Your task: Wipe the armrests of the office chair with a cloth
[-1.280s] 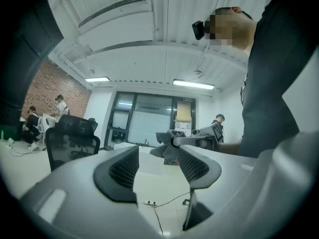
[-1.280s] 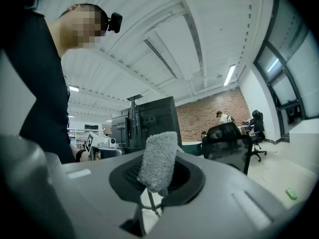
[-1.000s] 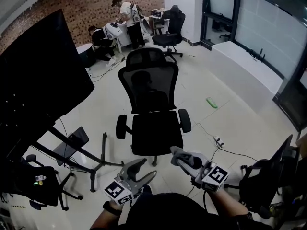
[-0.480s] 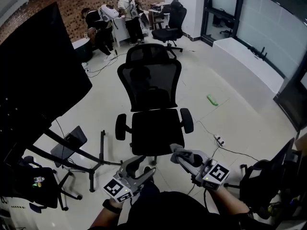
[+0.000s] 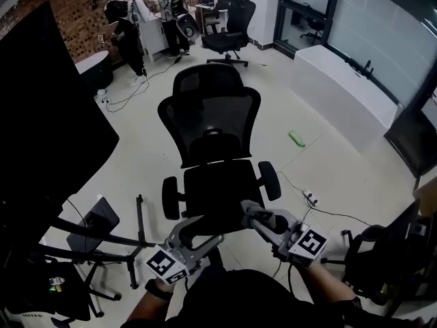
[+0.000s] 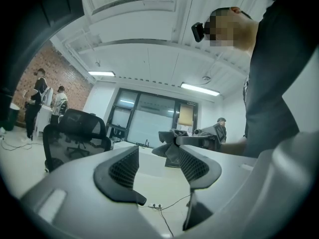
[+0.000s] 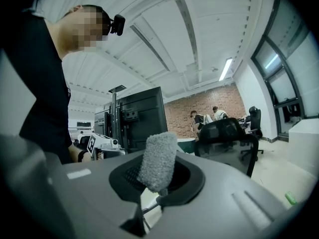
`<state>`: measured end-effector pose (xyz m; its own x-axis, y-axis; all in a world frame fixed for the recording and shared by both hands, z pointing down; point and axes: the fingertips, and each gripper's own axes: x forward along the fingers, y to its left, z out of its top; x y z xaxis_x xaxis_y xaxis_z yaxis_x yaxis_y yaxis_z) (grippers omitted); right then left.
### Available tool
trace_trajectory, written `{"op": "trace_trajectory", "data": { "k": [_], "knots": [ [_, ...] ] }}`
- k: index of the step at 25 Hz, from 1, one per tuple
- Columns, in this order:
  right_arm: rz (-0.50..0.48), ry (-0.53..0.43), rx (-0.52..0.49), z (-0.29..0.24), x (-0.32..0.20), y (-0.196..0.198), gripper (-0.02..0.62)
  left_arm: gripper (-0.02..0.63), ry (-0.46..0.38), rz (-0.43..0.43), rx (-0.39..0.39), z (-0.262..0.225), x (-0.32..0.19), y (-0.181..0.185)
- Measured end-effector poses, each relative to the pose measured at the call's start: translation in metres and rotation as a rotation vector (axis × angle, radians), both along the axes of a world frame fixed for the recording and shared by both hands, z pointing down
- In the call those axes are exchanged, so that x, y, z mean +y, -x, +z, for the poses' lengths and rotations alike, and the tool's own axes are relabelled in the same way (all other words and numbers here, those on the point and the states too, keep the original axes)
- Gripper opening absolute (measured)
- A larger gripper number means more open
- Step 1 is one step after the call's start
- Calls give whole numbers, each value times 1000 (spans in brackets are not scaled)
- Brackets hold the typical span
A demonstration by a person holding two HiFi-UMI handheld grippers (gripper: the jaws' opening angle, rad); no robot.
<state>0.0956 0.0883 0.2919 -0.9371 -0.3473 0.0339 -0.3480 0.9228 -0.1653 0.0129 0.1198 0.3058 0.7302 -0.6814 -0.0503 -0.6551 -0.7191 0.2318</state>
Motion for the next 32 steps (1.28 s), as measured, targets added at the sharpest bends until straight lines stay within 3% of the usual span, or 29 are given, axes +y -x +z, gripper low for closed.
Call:
{"op": "trace_trajectory", "data": {
  "k": [6,13,18,32],
  "knots": [
    [49,-11,9,-6,-56,49,34,275,12,60,-10,1,-51,49],
    [67,-15,24,-5,-86,79,34,275,21,88,-15,3,-83,76],
    [54,-21,34,-1,-97,91,34,282,46,100,-7,10,-101,77],
    [8,14,84,35,-162,79,35,298,92,63,-42,38,-164,58]
  ]
}}
